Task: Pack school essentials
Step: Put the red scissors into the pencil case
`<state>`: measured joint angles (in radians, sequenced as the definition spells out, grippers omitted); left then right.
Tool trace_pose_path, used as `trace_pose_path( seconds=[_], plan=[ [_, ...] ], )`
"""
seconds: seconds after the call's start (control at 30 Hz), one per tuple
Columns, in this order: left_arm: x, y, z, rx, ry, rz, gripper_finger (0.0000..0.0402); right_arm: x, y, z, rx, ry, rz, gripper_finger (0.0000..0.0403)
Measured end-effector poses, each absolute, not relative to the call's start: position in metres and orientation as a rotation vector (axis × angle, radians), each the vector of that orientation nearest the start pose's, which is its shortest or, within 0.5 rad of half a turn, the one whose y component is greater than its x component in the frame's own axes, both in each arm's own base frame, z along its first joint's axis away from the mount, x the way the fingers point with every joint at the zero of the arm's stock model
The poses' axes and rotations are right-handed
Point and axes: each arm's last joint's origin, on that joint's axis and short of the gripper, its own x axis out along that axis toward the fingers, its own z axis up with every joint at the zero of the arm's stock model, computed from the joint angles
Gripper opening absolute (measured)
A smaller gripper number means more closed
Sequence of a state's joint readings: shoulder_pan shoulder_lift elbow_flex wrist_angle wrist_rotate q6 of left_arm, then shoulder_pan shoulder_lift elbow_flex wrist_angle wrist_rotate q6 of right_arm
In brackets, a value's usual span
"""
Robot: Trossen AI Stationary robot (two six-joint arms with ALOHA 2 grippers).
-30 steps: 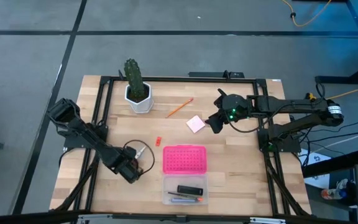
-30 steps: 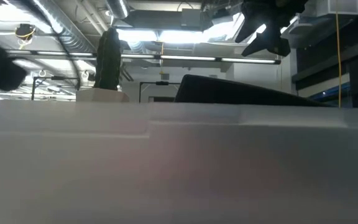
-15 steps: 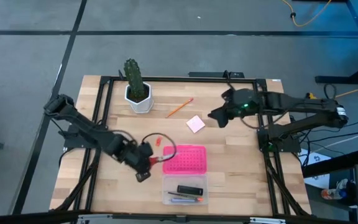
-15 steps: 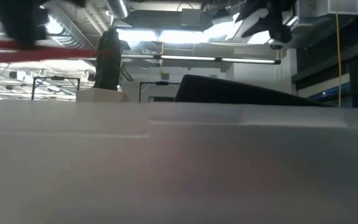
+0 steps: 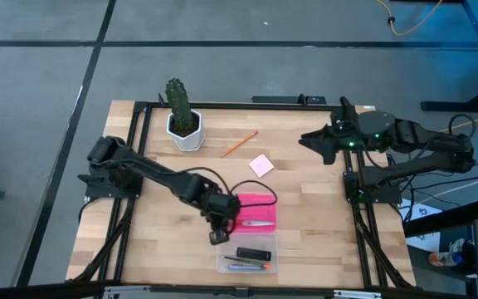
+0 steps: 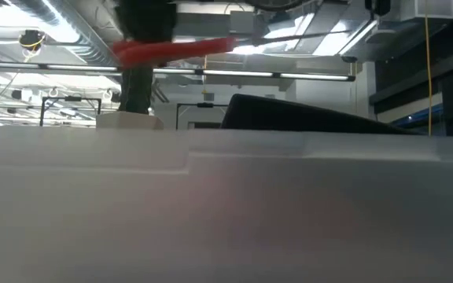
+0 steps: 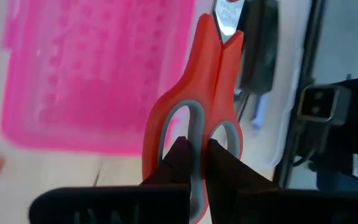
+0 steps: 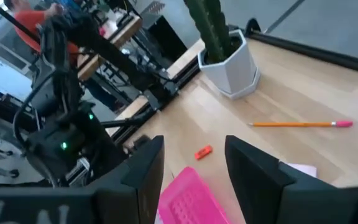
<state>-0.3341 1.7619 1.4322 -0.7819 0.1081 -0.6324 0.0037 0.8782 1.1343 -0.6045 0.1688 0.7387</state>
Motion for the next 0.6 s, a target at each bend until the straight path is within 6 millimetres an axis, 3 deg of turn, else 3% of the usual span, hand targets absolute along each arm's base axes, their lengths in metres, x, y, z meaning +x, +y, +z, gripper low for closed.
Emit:
trace_pose_path(
  seconds=[0.17, 0.3, 0.43, 0.6],
  plan=[
    [0.363, -0.134, 0.255, -0.427, 1.189, -0.060, 0.0007, 0.157, -0.004, 0.397, 0.685, 0.250, -0.279, 0.0171],
    [0.372, -0.149, 0.232, -0.425, 1.253, -0.040, 0.0007, 0.157, -0.004, 0.397, 0.660, 0.256, -0.270, 0.0171],
    [0.374, -0.159, 0.215, -0.483, 1.301, 0.022, 0.0007, 0.157, -0.003, 0.396, 0.646, 0.281, -0.234, 0.0171],
    [0.374, -0.166, 0.214, -0.545, 1.290, 0.064, 0.0007, 0.156, -0.002, 0.395, 0.626, 0.305, -0.199, 0.0171]
  ],
)
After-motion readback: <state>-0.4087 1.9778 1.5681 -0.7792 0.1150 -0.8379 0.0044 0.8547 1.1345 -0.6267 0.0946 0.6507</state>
